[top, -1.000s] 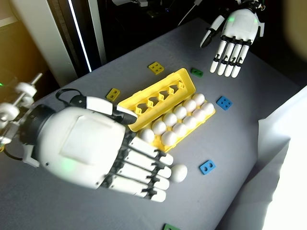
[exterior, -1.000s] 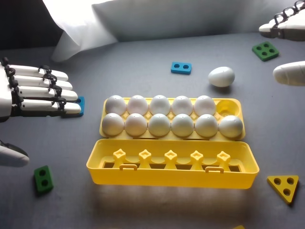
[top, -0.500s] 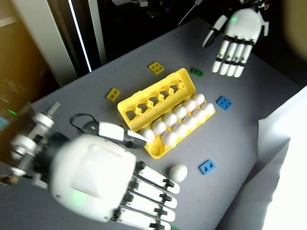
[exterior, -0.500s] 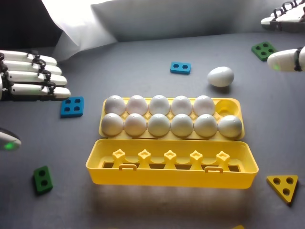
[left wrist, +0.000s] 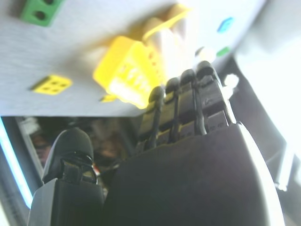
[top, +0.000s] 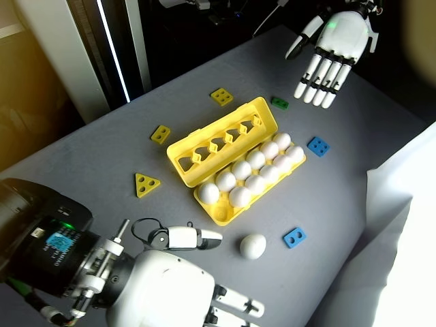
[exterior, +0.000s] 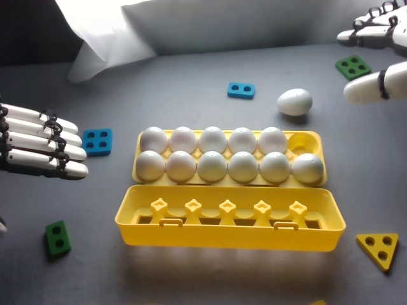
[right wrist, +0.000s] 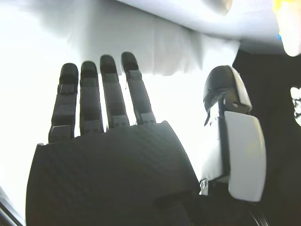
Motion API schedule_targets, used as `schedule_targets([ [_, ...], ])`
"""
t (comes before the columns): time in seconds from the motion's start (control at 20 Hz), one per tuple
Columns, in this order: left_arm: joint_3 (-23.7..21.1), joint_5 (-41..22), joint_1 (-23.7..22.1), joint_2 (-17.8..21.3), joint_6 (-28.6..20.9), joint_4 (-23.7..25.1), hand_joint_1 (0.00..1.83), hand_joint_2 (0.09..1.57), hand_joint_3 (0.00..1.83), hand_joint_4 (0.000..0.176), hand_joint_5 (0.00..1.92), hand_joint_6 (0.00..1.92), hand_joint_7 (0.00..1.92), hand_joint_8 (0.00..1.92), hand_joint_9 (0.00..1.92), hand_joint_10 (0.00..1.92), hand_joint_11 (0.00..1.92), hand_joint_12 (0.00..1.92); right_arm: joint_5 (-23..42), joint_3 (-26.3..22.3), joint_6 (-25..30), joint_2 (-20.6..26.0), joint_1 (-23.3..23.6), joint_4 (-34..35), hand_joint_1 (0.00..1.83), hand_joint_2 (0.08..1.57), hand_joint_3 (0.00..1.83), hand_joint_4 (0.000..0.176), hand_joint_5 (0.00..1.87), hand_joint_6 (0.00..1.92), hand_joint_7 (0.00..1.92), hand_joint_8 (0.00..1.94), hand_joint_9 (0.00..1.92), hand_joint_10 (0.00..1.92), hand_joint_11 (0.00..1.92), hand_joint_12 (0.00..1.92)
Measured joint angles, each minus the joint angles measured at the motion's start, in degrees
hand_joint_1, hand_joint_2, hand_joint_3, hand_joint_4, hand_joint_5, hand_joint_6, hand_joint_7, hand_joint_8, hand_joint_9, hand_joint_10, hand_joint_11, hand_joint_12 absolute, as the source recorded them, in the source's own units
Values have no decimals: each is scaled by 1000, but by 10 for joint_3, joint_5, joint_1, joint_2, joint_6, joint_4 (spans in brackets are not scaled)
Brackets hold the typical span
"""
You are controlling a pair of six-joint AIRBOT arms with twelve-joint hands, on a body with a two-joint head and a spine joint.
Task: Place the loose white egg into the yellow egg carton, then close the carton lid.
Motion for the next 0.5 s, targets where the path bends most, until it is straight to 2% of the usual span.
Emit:
schedule_targets([
  [0.1,3,-16,33,-6,1,-36,0,1271,6,0,43,15,19,6,0,0,0,0,11,-2,17,-9,0,-34,323,834,0,110,233,24,0,0,0,0,0,0],
  [0.15,5,-26,47,-10,2,-37,0,1266,4,0,8,2,3,0,0,0,0,0,17,-2,18,-10,0,-42,334,814,0,110,268,11,0,0,0,0,0,0],
  [0.2,6,-32,61,-13,2,-31,0,1274,7,0,1,0,0,0,0,0,0,0,25,-2,18,-10,-1,-50,363,802,0,121,285,12,0,0,0,0,0,0],
  [0.25,6,-36,73,-18,3,-13,0,1272,6,0,0,0,0,0,0,0,0,0,40,0,20,-9,-4,-65,387,777,0,162,351,10,0,0,0,0,0,0],
  [0.3,6,-37,77,-21,3,2,0,1270,5,0,0,0,0,0,0,0,0,0,43,0,21,-9,-4,-71,409,759,0,173,392,18,0,0,0,0,0,0],
  [0.35,6,-38,77,-24,3,12,0,1268,4,0,0,0,0,0,0,0,0,0,52,2,21,-11,-7,-73,403,743,0,175,474,15,0,0,0,0,0,0],
  [0.5,10,-54,77,-27,3,-8,0,1280,9,0,0,0,0,0,0,0,0,0,59,28,22,-36,-7,-77,411,743,0,176,659,31,0,0,0,0,0,0],
])
